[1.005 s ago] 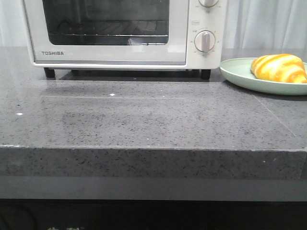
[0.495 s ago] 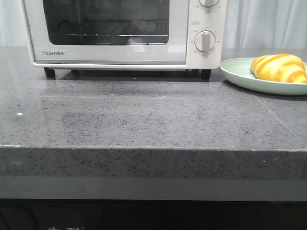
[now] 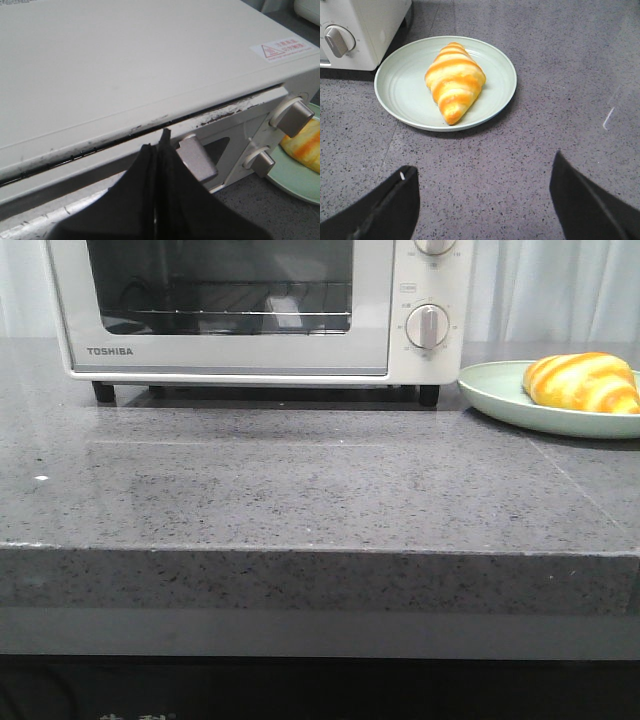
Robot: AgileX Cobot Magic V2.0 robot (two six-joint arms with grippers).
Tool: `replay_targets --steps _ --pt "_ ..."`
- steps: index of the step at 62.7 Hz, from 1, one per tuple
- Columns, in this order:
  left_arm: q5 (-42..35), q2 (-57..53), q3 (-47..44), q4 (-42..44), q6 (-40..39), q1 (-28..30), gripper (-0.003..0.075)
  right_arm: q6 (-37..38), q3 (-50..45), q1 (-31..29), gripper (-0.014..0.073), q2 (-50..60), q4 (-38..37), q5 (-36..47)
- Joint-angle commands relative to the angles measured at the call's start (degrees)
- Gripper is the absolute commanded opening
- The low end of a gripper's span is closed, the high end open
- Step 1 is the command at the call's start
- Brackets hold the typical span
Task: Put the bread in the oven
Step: 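Pull the oven door down and open with the left gripper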
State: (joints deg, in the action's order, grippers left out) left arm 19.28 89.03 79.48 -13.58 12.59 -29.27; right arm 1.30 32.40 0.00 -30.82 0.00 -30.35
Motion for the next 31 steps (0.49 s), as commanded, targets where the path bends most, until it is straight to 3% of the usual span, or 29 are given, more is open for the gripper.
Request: replay_targets --steps 1,31 --pt "3.63 -2.43 1.29 -0.11 -0.1 -0.39 -0.0017 -0.33 1.6 -0.23 0.0559 -0.52 -0.75 4.63" --pt "28.43 -16.23 1.29 0.12 -0.2 -0.29 -0.0018 -0.33 1.6 -0.23 0.0559 -0.52 0.0 3.54"
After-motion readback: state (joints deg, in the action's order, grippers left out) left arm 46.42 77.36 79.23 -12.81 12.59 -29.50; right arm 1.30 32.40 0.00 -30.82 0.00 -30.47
